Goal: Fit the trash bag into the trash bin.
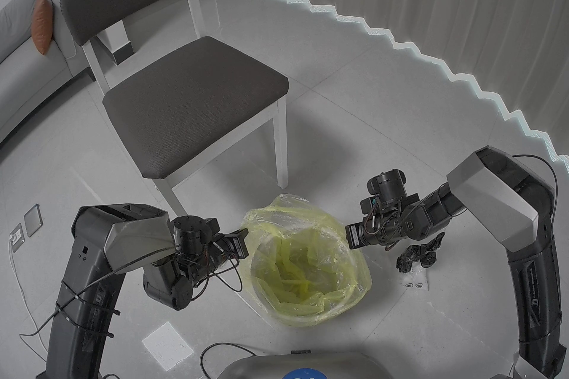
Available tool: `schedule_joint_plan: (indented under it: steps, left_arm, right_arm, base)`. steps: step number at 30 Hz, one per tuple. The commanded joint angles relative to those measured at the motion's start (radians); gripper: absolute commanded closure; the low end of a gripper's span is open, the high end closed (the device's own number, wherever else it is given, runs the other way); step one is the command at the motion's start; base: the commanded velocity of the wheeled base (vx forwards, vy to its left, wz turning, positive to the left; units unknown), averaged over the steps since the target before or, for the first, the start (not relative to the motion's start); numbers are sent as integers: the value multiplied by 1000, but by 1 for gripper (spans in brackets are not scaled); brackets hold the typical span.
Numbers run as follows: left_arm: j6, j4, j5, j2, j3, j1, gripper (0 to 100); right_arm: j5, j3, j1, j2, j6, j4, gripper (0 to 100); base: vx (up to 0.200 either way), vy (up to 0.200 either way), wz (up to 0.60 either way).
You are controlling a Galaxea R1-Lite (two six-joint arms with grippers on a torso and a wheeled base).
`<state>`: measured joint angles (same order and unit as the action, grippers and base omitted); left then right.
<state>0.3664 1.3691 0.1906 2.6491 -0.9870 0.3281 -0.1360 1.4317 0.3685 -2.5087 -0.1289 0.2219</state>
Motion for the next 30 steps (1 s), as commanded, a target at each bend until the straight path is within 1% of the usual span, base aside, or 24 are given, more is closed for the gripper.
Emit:
schedule_joint_plan:
  steps: [1, 4, 7, 10, 15, 21, 25, 30]
  left_arm:
    - [0, -22, 0, 26, -35, -4, 100]
    - [3, -76, 0, 32, -78, -15, 100]
    - [3, -117, 0, 32, -110, -23, 100]
    - [2, -171, 0, 25, -127, -29, 100]
    - [-1, -263, 0, 6, -144, -34, 100]
    - [-12, -280, 16, -12, -102, -32, 100]
    - [-35, -262, 38, -34, -39, -27, 100]
    - [-38, -228, 43, -46, 11, -26, 100]
  right_arm:
    - [1, 6, -5, -7, 0, 2, 100]
    - [7, 16, -19, -12, 3, 2, 100]
    - [29, 36, -31, -28, 3, -1, 100]
    - [49, 44, -42, -48, 9, -1, 100]
    - [61, 49, -42, -71, 14, -7, 100]
    - [61, 33, -37, -79, 18, -9, 100]
    - [61, 12, -30, -71, 22, -9, 100]
    - [61, -11, -25, -67, 22, -7, 100]
  base:
    - [0, 0, 0]
    - [0, 0, 0]
    - [0, 0, 0]
    - [0, 0, 0]
    - [0, 0, 0]
    - [0, 0, 0]
    - [0, 0, 0]
    - [0, 0, 0]
